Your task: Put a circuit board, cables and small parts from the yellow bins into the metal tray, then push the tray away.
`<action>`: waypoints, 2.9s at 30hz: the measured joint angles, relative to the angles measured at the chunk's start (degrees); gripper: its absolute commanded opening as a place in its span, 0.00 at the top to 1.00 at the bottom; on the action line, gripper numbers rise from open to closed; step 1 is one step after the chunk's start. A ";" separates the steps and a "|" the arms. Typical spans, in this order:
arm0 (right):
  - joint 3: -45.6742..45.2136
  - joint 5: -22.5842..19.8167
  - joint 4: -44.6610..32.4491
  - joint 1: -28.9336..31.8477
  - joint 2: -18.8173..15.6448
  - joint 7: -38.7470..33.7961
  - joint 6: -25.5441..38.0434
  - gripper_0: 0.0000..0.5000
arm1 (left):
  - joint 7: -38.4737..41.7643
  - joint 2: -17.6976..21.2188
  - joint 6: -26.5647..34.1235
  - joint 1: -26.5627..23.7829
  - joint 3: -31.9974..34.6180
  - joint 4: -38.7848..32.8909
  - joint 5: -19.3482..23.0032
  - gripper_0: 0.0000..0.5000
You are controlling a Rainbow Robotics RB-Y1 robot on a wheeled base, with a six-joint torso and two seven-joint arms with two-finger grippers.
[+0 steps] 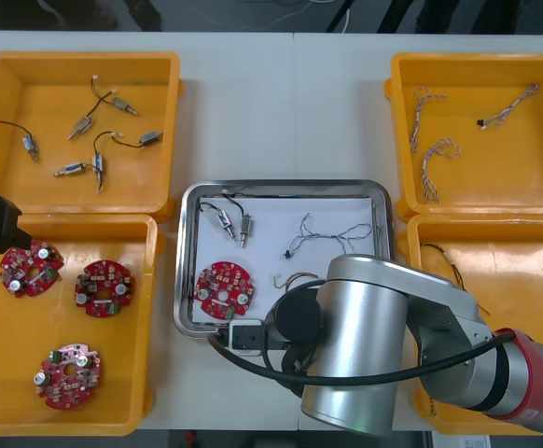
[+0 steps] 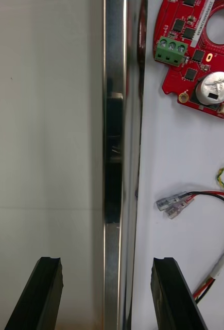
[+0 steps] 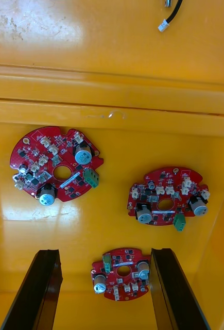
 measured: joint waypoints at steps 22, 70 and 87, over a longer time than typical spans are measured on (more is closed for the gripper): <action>0.00 0.40 5.96 2.07 3.27 -0.01 -2.12 0.00 | 0.00 0.00 0.00 0.00 0.00 -0.03 0.01 0.00; -4.08 5.50 7.60 2.74 7.60 -0.01 -2.22 0.02 | 0.00 0.00 0.00 0.00 0.00 -0.07 0.01 0.00; -2.36 6.81 9.70 2.75 7.60 -0.01 -4.90 0.03 | 0.00 0.00 0.00 0.00 0.00 -0.07 0.01 0.00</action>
